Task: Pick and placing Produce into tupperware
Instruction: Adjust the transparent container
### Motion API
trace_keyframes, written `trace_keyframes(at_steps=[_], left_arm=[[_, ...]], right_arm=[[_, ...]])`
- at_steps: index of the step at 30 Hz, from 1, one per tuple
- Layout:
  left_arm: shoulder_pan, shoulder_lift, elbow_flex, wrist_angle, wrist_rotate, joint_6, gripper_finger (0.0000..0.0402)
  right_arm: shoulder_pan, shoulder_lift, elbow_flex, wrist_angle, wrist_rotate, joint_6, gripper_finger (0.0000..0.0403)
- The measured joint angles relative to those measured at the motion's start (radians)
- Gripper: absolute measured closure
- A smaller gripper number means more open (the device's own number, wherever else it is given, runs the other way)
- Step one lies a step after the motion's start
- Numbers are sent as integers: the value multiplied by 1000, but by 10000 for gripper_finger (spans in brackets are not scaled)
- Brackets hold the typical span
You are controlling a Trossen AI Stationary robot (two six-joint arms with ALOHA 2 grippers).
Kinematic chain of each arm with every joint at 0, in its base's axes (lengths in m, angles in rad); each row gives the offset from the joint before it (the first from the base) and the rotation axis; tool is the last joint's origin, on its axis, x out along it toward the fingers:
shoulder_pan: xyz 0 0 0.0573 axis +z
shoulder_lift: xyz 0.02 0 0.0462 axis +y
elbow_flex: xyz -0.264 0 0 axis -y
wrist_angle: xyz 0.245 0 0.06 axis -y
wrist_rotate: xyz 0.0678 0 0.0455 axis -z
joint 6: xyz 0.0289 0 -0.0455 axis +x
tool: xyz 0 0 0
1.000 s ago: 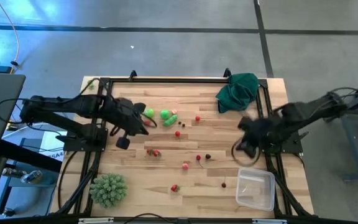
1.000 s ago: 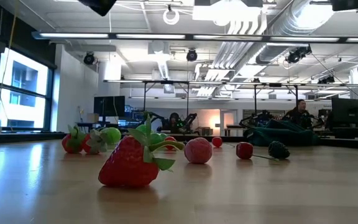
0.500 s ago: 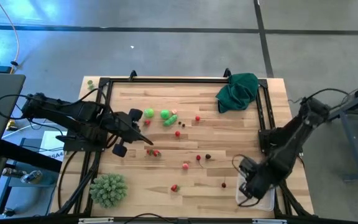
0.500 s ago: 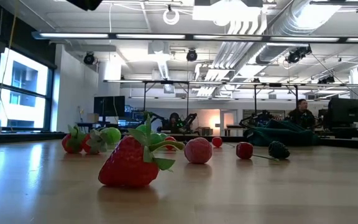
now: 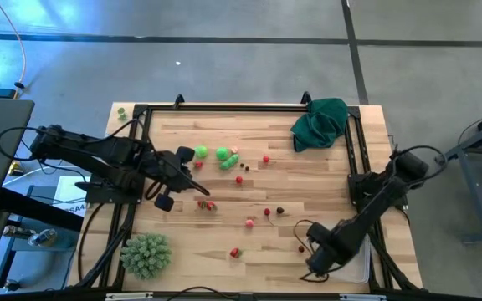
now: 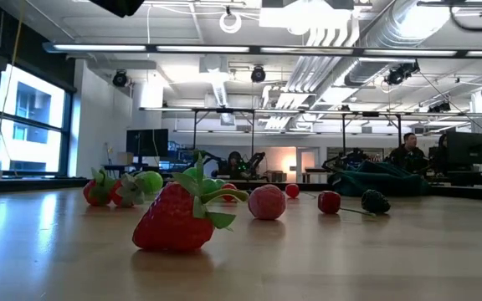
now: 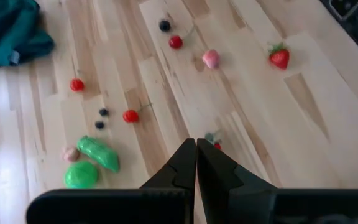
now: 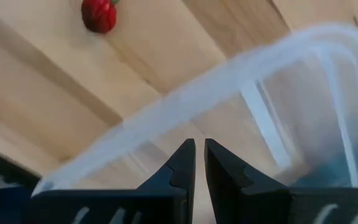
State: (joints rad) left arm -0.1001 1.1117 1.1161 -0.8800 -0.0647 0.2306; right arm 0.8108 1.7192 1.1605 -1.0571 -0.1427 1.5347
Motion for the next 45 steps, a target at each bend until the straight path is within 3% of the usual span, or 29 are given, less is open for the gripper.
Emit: trace_keyframes(at_steps=[8,29,45], left_arm=[[0,22,-1,2,12,0,396],[0,37,0,11,8,8,396],[2,37,0,11,-15,8,396]], right_arm=[[-117,-8,-106,71,-54,-88,378],[-602,-21,-145,79,100,-631,378],[-976,-21,-128,173,175,-922,378]])
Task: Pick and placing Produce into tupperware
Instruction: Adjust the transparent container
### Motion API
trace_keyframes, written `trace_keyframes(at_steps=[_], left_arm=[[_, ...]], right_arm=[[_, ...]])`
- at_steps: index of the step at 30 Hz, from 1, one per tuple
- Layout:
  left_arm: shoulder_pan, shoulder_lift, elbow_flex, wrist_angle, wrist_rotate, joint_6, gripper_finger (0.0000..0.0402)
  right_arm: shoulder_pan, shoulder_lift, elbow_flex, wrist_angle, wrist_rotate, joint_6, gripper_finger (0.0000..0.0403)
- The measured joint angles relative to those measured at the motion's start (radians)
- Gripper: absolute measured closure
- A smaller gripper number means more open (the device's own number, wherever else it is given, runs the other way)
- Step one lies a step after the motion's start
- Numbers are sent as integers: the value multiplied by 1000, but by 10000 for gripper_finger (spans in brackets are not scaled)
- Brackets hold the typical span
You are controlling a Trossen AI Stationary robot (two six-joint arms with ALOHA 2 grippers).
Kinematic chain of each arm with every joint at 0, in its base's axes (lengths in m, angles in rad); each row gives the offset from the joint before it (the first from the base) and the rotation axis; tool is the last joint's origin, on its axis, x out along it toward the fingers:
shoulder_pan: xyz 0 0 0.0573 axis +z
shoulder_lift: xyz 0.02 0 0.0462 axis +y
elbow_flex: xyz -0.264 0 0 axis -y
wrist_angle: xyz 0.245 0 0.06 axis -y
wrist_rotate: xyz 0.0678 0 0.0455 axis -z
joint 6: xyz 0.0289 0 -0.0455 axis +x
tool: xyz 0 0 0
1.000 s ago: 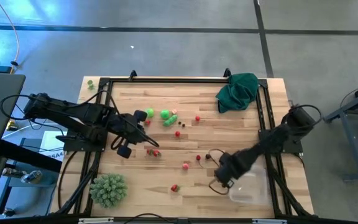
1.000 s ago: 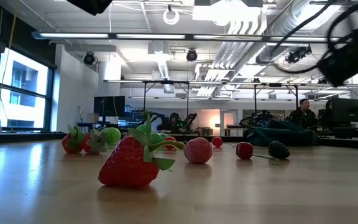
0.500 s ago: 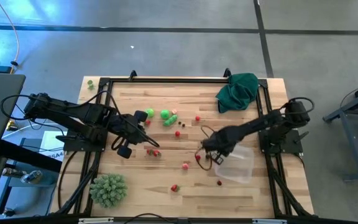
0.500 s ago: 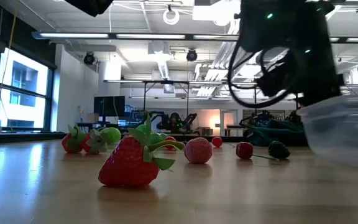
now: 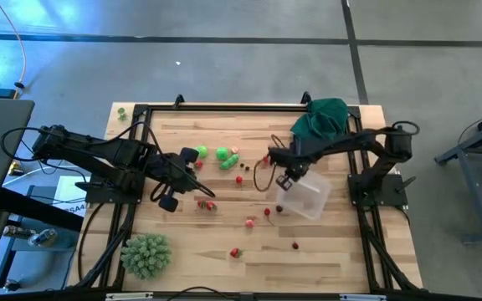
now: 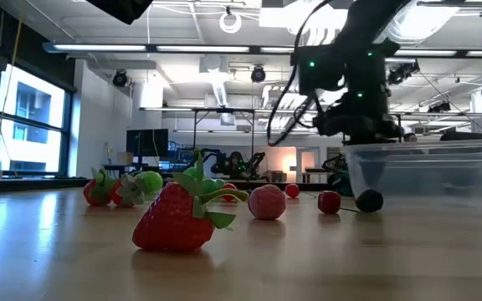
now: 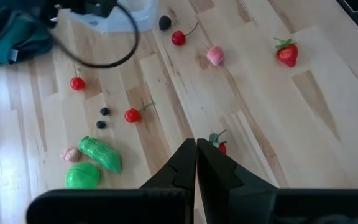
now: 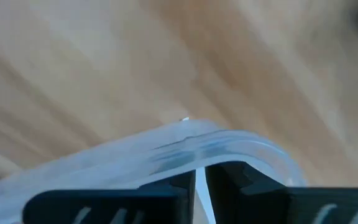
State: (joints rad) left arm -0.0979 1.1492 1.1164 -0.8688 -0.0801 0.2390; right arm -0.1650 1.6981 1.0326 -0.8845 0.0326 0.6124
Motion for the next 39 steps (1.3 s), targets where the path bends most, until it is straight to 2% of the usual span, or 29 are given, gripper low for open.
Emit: trace_keyframes(at_steps=[9,14,18,26,39], left_arm=[[0,0,0,2,-12,0,396],[0,0,0,3,-19,0,396],[0,-1,0,3,-19,-6,396],[-1,-1,0,3,-19,-8,396],[-1,-1,0,3,-19,-8,396]], right_arm=[[-54,19,131,124,-35,-92,378],[-32,87,197,85,-29,-114,378],[-15,116,239,-5,18,-140,378],[70,117,249,7,-71,-111,378],[180,117,249,170,-101,-6,378]])
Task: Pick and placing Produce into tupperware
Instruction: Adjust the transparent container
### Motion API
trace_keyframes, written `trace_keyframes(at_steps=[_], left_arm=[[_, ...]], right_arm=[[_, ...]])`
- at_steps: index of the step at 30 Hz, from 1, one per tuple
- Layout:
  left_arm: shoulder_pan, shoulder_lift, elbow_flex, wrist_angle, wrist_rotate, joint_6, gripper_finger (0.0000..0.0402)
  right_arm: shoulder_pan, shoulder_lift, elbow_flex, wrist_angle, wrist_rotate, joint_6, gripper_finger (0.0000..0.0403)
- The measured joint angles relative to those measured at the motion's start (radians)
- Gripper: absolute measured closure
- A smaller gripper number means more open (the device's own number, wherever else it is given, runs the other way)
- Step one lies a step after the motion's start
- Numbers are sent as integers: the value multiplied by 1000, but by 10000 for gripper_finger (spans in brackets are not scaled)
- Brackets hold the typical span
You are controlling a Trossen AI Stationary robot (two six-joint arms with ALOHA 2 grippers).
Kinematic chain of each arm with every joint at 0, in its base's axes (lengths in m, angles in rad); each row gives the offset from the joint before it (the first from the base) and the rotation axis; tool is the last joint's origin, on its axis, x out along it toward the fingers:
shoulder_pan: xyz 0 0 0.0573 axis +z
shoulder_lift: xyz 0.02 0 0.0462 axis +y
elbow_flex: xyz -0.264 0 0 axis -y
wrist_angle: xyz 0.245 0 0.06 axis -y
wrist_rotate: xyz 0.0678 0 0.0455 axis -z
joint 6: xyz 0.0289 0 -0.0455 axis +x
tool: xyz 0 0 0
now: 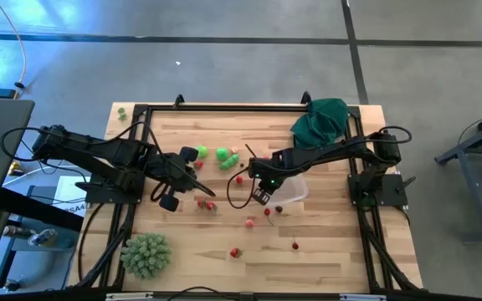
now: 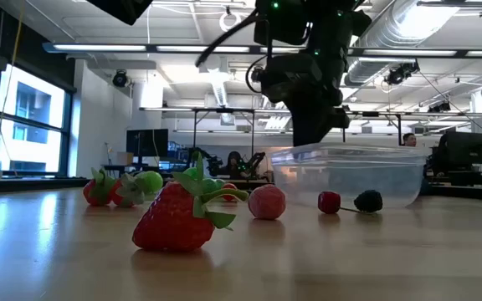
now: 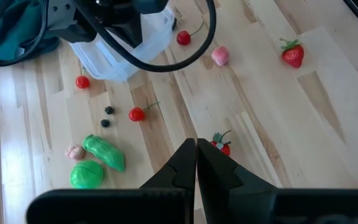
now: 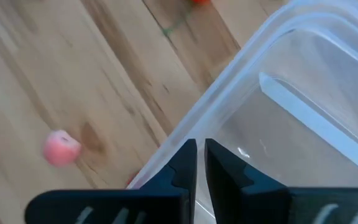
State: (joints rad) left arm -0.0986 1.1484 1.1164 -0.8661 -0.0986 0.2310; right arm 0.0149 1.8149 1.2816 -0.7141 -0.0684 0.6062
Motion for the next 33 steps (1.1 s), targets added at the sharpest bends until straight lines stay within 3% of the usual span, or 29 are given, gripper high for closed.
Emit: trace_keyframes(at_steps=[15,33], left_arm=[[0,0,0,0,0,-1,396],[0,0,0,2,-21,-5,396]], right_arm=[[34,62,0,140,-103,14,378],[47,79,66,248,-71,-42,378]])
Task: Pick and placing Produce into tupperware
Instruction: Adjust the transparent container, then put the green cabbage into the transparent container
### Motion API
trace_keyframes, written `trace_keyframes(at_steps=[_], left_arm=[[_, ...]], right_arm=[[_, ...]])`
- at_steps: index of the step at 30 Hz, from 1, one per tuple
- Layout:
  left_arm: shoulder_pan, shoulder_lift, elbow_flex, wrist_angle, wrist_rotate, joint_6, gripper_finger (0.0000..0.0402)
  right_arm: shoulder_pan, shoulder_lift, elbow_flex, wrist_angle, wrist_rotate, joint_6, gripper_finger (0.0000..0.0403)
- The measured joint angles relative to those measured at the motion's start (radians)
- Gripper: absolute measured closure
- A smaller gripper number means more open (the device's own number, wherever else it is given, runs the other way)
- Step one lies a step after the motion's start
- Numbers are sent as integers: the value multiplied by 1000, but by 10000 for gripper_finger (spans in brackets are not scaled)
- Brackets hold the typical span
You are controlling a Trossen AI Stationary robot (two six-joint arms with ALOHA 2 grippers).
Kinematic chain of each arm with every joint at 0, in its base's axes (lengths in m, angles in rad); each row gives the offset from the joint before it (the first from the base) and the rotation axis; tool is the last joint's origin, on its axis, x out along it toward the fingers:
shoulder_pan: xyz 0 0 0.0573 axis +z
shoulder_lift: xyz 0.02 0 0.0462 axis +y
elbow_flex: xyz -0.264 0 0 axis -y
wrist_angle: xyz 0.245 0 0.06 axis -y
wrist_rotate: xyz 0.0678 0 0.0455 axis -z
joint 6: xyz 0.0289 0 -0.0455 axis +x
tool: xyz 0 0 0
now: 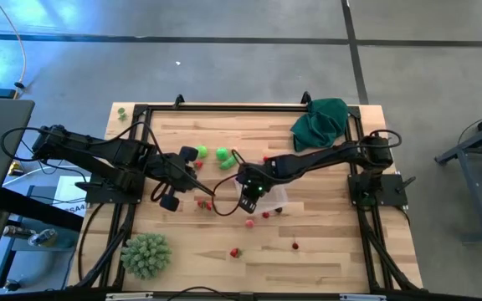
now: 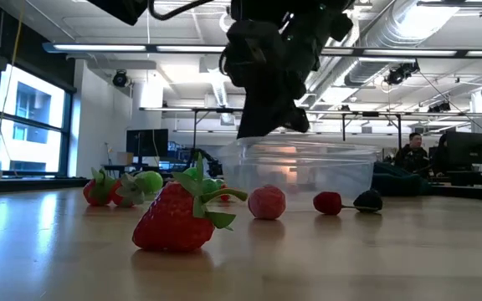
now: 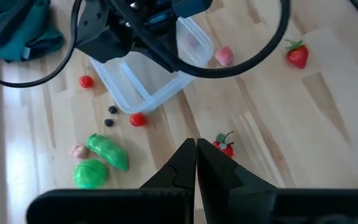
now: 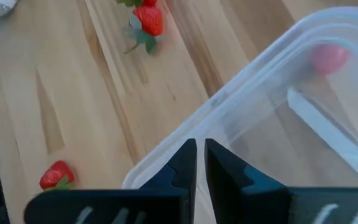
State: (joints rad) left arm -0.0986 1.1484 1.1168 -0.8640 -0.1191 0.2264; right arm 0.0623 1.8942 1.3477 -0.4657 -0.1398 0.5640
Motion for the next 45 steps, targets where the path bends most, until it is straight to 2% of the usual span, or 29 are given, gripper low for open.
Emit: trace_keyframes(at_steps=[5,11,18,27,32,39,45], left_arm=[[0,0,0,0,-29,1,396],[0,0,0,-1,-47,5,396],[0,-37,0,-4,-57,5,396],[0,-212,0,-8,-187,-39,396],[0,-269,0,-7,-206,-48,396],[17,-282,0,-53,-206,-100,396],[196,-230,0,-135,-157,-182,396]], right_arm=[[-3,0,26,-29,13,-24,378],[-3,0,116,-183,54,-83,378],[-3,0,310,-421,179,-181,378],[-3,-6,617,-722,407,-268,378],[-3,-22,730,-866,497,-260,378],[-2,-161,704,-950,584,-155,378],[28,-305,581,-929,609,-49,378]])
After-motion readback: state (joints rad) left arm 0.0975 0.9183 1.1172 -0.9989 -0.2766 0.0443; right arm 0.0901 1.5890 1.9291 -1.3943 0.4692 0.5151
